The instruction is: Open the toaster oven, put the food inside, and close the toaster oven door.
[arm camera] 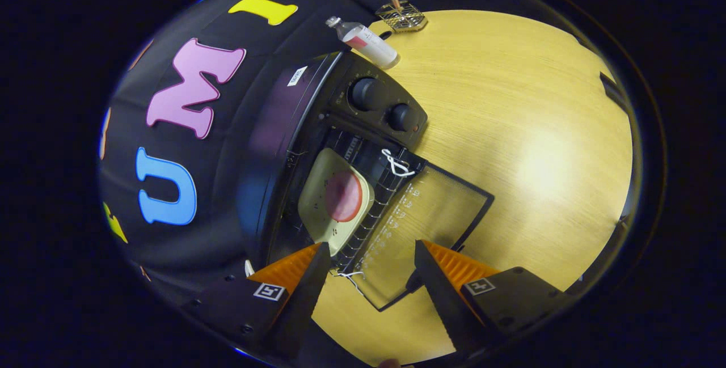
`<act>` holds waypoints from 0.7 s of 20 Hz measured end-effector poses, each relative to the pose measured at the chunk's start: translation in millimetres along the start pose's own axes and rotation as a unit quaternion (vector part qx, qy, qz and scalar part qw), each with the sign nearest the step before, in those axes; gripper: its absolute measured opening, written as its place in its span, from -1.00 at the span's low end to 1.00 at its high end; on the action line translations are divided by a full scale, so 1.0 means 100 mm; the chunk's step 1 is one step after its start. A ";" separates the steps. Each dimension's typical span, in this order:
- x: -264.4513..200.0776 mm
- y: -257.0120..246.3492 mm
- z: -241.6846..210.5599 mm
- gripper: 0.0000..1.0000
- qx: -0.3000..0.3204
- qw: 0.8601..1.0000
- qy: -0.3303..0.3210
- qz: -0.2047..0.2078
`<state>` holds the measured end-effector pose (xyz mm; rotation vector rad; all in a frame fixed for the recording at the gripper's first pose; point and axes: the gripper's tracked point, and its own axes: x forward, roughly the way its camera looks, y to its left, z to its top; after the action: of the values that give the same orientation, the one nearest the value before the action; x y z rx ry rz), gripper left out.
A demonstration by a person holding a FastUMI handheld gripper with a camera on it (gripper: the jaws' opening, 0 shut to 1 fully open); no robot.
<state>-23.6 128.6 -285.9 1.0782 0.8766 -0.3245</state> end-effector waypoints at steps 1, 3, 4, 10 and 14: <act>-0.03 -0.05 0.01 0.95 -0.022 1.000 0.002 -0.001; -0.11 -0.16 0.04 0.96 -0.104 0.994 -0.005 -0.008; -0.15 -0.19 0.06 0.96 -0.151 0.988 -0.012 -0.009; -0.35 -0.33 -0.22 0.96 -0.376 0.927 -0.004 -0.010; -0.29 -0.55 -0.54 0.98 -0.455 0.890 0.022 -0.023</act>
<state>-101.2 144.9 -308.5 0.1886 0.9425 0.0914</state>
